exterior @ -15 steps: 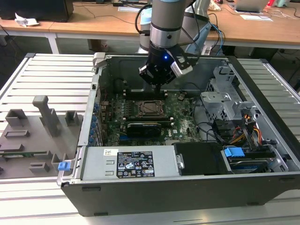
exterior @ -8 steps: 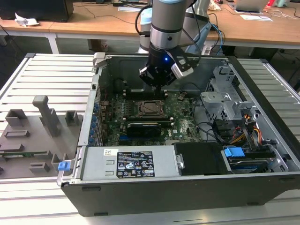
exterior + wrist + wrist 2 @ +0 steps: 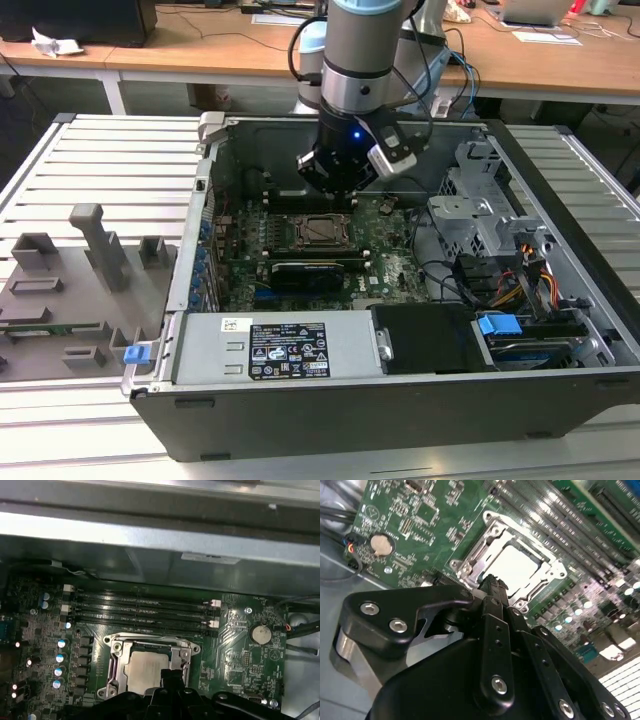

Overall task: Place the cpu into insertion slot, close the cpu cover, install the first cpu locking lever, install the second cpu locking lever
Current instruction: 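Install the second cpu locking lever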

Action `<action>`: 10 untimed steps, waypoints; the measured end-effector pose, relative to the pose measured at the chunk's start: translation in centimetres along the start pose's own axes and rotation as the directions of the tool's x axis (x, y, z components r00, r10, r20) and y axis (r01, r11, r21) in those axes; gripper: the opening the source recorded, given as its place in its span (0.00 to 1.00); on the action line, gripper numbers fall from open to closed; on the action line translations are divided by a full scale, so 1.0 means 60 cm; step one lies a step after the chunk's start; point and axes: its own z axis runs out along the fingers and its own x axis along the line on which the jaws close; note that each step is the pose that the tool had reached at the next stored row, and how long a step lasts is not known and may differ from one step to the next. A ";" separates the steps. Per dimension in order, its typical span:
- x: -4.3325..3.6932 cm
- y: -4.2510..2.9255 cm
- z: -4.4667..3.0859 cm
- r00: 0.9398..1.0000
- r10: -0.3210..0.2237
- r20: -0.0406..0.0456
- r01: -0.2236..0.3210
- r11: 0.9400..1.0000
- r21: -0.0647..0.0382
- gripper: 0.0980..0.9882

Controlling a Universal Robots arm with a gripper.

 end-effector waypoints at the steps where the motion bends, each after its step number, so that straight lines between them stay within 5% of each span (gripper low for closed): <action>1: 0.000 -0.005 0.000 1.000 0.000 0.000 0.000 1.000 0.000 0.01; 10: 0.003 -0.030 -0.002 1.000 0.000 0.000 0.000 1.000 0.000 0.01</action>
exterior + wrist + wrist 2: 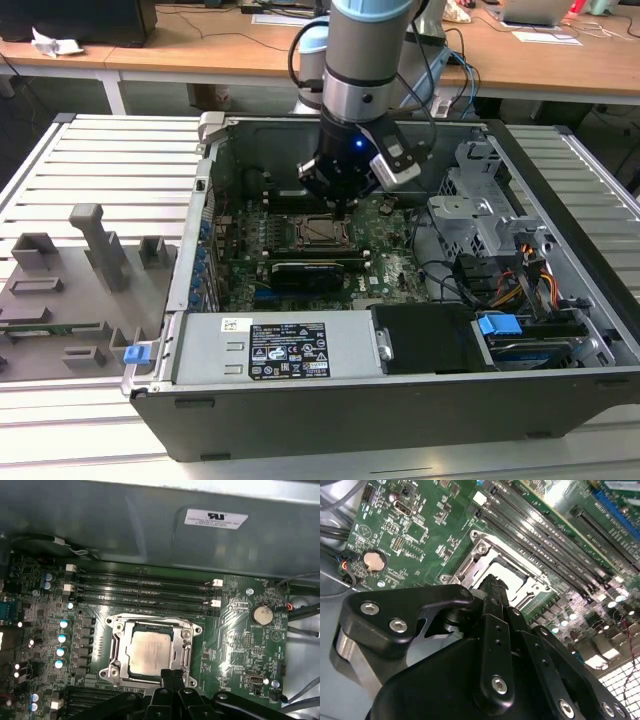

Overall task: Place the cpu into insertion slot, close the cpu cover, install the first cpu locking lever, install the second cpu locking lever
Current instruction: 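Install the second cpu locking lever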

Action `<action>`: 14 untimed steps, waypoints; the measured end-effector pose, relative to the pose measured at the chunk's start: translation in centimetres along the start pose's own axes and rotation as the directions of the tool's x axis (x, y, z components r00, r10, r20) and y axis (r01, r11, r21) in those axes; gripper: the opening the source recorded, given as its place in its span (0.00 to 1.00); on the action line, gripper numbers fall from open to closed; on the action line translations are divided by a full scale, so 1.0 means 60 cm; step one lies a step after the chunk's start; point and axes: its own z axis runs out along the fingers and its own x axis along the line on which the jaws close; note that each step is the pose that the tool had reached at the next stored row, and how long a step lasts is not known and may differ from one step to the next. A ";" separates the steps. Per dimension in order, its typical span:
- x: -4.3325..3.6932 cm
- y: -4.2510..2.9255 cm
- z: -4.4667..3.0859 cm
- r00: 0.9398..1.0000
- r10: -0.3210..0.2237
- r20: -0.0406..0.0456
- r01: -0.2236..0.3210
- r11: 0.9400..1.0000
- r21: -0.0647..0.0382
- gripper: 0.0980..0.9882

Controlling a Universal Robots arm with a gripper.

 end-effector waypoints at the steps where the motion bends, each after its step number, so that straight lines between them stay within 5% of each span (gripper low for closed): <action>1: 0.000 -0.001 0.000 1.000 0.000 0.000 0.000 1.000 0.000 0.01; 10: 0.001 -0.010 -0.001 1.000 0.000 -0.001 0.000 1.000 -0.003 0.01; 14: 0.003 -0.027 -0.002 1.000 0.000 0.000 0.000 1.000 -0.008 0.01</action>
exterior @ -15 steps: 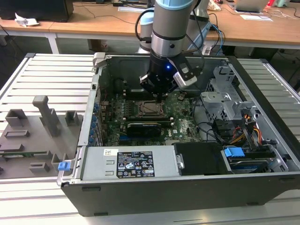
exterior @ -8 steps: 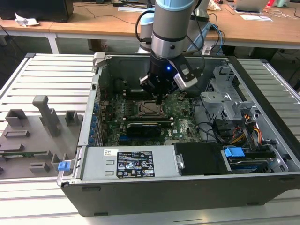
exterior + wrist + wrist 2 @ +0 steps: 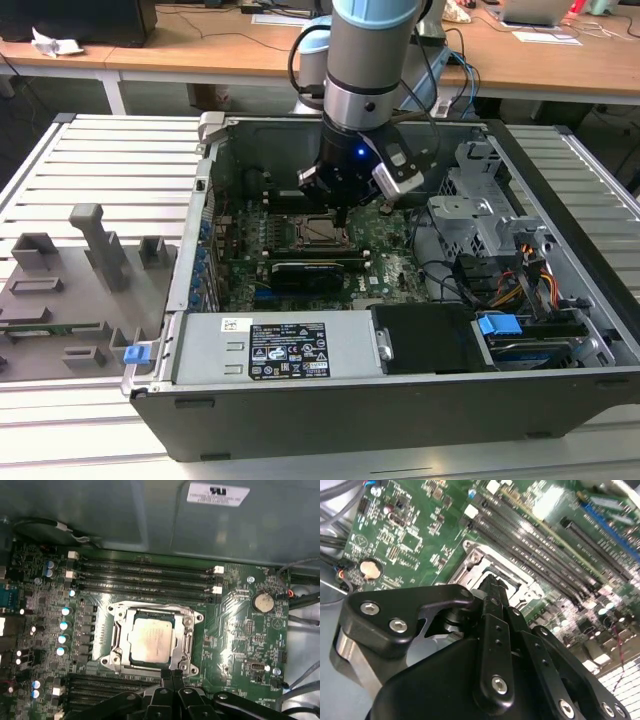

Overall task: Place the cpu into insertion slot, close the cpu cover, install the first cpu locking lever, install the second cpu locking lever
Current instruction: 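Install the second cpu locking lever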

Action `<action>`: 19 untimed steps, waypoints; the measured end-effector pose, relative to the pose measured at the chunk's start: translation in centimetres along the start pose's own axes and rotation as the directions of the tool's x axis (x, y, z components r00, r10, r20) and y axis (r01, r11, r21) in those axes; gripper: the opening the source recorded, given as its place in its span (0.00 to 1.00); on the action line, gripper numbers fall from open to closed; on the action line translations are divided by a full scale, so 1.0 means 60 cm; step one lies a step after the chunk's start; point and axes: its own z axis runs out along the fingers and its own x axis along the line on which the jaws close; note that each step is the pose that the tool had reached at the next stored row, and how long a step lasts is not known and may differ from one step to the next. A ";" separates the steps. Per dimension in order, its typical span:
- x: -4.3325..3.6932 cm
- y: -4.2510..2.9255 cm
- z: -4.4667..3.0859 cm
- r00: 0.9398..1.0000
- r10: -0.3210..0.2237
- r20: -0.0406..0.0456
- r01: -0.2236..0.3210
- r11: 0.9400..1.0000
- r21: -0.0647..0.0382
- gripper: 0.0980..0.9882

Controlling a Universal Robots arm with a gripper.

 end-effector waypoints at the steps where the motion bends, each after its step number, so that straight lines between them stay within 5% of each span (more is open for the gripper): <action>1: 0.000 -0.003 0.000 1.000 0.000 0.000 0.000 1.000 -0.002 0.01; 19: 0.003 -0.027 -0.001 1.000 0.000 0.002 0.000 1.000 -0.020 0.01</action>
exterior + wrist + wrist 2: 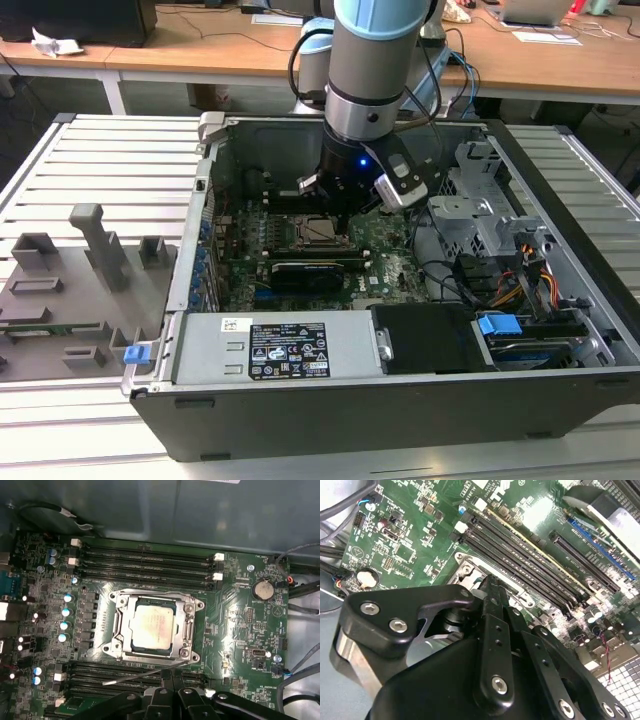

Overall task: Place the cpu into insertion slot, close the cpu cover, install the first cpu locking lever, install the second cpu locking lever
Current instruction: 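Install the second cpu locking lever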

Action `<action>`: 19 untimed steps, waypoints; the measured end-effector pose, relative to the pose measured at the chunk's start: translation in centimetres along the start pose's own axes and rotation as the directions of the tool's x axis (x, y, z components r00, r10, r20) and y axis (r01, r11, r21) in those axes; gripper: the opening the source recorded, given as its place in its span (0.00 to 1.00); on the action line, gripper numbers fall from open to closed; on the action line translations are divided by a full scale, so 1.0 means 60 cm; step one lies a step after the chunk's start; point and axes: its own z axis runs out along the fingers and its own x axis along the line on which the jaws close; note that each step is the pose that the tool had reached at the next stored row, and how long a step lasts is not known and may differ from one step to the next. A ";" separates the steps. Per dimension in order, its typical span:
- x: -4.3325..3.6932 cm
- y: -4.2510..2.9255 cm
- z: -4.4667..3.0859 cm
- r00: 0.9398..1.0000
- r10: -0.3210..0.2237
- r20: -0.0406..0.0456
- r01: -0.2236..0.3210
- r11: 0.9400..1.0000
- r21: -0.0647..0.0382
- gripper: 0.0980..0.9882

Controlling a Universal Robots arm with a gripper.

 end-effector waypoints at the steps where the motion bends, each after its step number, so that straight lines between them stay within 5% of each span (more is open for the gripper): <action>1: 0.000 -0.001 0.000 1.000 0.000 0.000 0.000 1.000 0.000 0.01; 9: 0.001 -0.012 -0.001 1.000 0.000 0.000 0.000 1.000 -0.004 0.01; 19: 0.007 -0.017 -0.001 1.000 0.000 0.003 0.000 1.000 -0.029 0.01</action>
